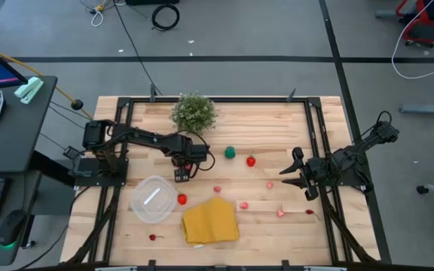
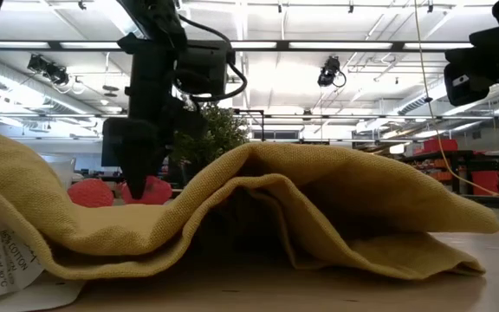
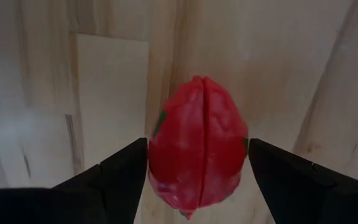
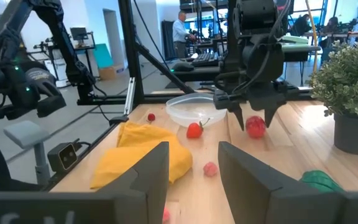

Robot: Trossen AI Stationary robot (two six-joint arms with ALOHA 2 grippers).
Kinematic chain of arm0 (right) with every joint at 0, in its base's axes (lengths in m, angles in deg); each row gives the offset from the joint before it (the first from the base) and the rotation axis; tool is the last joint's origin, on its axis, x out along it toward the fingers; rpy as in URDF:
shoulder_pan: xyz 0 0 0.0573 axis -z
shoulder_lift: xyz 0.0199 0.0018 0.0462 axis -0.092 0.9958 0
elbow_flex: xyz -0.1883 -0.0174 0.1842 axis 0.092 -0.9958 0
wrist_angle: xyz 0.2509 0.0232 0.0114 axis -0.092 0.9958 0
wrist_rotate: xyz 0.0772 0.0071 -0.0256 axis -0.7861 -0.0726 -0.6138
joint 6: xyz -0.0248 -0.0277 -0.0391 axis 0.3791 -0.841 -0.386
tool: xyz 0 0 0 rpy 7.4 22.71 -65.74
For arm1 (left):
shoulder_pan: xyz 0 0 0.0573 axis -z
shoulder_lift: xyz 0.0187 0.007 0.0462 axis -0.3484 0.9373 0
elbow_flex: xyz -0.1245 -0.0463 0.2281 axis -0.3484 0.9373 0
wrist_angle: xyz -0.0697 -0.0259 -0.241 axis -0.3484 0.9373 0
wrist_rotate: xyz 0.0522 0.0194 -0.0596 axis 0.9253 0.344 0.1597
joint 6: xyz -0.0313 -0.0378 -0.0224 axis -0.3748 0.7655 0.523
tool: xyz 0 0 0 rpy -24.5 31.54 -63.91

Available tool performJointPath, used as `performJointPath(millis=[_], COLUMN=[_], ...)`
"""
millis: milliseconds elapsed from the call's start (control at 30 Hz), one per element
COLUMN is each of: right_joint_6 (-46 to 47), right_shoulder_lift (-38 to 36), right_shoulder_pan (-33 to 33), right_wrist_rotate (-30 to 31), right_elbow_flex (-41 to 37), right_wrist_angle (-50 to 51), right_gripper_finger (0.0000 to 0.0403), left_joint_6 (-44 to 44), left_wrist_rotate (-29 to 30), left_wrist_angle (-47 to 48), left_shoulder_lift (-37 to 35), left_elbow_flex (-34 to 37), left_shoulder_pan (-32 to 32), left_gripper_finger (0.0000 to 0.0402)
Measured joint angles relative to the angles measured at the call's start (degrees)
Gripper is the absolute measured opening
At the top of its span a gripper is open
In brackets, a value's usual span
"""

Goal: Pick and placing Produce into tupperware
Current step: Put the dragon fruit into the transparent bin

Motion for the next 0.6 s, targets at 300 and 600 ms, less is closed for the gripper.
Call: performJointPath(millis=[300,600], right_joint_6=[0.0,-2.6], right_shoulder_lift=[0.0,0.0], right_shoulder_pan=[0.0,0.0], right_wrist_rotate=[0.0,0.0], right_elbow_flex=[0.0,0.0], right_wrist_angle=[0.4,0.9], right_gripper_finger=[0.0146,0.0146], left_joint_6=[-3.7,-2.1], left_wrist_rotate=[0.0,0.0], left_wrist_angle=[1.1,4.2], left_shoulder_lift=[0.0,0.0], left_elbow_flex=[0.0,0.0], left_shoulder_pan=[0.3,0.9], left_gripper_finger=[0.0231,0.0212])
